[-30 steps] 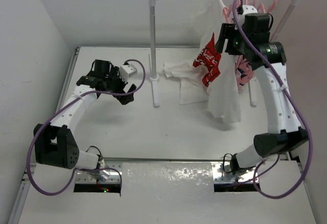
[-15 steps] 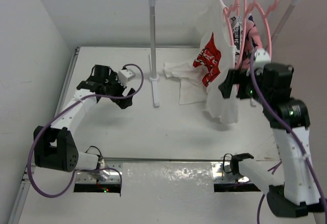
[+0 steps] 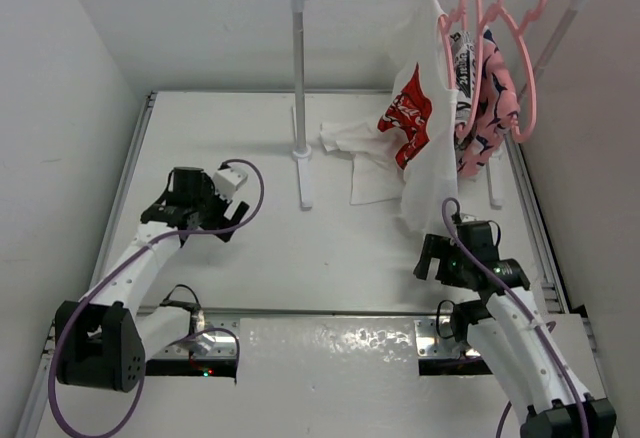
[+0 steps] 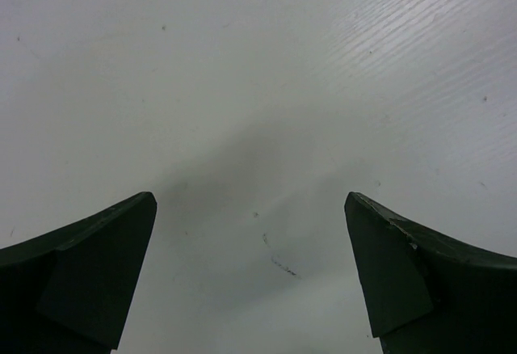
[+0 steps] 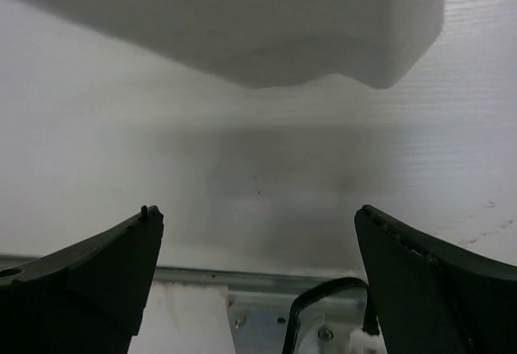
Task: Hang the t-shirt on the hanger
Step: Reset both arms
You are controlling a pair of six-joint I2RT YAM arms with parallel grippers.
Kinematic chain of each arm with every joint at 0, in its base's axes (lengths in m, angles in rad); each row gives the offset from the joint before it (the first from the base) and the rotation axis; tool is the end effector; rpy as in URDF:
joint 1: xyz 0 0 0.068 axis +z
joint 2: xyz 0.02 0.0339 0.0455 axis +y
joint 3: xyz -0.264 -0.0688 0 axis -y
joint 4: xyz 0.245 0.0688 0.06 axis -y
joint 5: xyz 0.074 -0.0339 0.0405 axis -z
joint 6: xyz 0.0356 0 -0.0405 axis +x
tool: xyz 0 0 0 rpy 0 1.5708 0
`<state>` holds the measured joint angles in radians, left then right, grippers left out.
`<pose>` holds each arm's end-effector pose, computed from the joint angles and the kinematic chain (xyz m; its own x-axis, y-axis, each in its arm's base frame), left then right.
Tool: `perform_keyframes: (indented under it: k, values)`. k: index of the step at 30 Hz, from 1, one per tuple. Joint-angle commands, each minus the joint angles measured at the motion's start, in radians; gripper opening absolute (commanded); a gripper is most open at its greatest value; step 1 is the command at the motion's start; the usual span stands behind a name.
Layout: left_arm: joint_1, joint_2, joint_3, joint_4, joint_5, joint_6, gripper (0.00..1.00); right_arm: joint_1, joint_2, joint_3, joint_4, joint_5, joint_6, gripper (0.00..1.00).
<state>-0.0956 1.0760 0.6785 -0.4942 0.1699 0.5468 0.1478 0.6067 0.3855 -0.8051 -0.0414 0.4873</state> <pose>0.2107 -0.0263 0.2214 -0.5578 0.5683 -0.6049 0.5734 0.7908 0.2142 0.1106 0.0180 0.1751 -0.8264 0.3500 -0.4411 0.2474 0.9294 0.2738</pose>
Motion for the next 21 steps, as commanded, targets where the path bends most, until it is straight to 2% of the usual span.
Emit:
perform_keyframes:
  k: [1, 9, 21]
  values:
    - [0.016, -0.040, -0.017, 0.085, -0.058, -0.016, 1.00, 0.003, -0.039, -0.054, 0.197, 0.090, 0.144, 0.99]
    - [0.033, -0.062, -0.053, 0.105, -0.035, -0.021, 1.00, 0.001, -0.031, -0.100, 0.267, 0.190, 0.188, 0.99]
    - [0.059, -0.073, -0.060, 0.108, -0.006, -0.027, 1.00, 0.001, -0.067, -0.123, 0.307, 0.163, 0.160, 0.99]
